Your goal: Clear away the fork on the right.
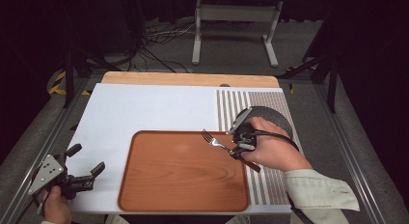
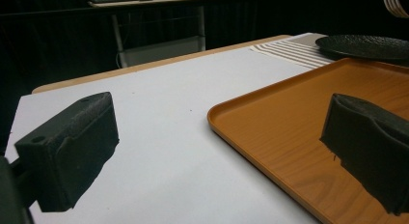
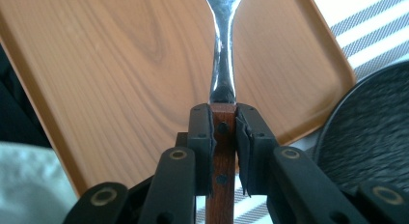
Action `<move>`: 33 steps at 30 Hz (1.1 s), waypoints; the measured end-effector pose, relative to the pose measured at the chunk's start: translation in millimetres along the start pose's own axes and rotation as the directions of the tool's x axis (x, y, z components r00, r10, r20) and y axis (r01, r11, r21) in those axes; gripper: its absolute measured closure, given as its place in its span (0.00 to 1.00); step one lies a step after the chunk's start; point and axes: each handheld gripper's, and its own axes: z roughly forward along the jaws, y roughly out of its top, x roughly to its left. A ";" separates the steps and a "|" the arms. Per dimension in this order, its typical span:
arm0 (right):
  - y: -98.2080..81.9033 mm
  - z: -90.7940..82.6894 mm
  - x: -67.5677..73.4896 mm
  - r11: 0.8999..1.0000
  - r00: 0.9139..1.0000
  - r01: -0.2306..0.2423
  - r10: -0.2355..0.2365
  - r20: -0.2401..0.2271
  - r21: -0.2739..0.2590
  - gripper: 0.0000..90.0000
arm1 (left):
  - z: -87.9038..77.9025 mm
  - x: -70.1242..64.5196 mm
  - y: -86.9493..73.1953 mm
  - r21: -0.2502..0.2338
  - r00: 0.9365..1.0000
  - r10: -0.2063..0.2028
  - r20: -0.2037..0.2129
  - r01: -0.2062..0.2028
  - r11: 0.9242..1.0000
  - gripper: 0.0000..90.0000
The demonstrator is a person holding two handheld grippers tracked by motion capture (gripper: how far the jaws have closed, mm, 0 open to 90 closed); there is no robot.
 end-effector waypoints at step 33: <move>7.4 43.7 12.0 0.914 0.915 -0.404 0.404 0.002 0.023 0.87 | -0.4 0.6 0.2 0.002 1.000 0.003 0.002 -0.003 1.000 0.01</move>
